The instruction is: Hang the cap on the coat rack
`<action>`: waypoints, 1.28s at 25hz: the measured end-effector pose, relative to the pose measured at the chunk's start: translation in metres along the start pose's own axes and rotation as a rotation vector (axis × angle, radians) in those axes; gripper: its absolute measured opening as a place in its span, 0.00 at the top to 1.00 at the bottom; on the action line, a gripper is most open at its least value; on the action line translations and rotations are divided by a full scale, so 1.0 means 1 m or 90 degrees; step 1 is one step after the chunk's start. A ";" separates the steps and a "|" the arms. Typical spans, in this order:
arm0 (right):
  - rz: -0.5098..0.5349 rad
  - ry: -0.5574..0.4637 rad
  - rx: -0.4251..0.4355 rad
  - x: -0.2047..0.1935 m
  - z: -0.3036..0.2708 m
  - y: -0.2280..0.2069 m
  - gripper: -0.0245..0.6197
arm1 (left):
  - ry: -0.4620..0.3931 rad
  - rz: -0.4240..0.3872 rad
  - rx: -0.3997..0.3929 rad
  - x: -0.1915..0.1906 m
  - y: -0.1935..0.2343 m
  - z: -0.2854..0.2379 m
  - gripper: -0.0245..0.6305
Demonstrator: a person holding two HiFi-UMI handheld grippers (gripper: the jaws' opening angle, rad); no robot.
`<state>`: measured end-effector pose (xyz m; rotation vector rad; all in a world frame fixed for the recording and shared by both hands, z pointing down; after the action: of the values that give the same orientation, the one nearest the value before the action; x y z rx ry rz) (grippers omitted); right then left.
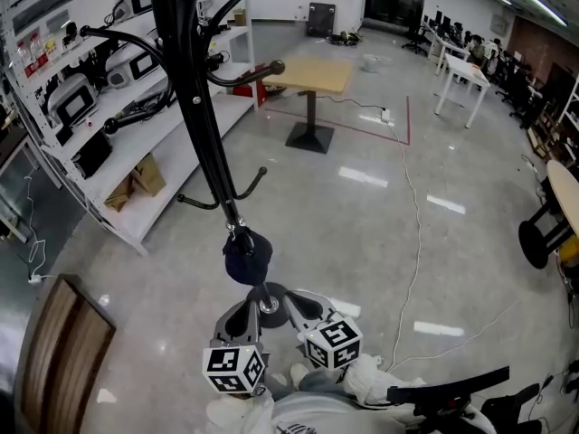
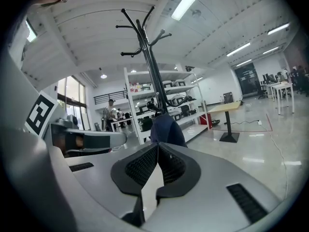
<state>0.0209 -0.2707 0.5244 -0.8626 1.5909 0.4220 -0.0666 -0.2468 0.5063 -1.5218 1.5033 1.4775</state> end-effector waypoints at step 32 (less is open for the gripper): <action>0.025 -0.021 -0.122 -0.020 0.057 0.089 0.93 | -0.029 0.007 -0.031 -0.017 0.013 0.096 0.96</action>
<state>-0.0047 -0.1662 0.5140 -0.9645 1.5561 0.6216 -0.1057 -0.1568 0.5017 -1.4992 1.4623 1.5549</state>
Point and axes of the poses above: the fingertips, and each gripper's own axes: z backward along the fingers, y to its left, x out of its top, the point moved 1 cm from there along z, backward along the fingers, and after that the axes turned 3 degrees about z, right-handed, at the moved point
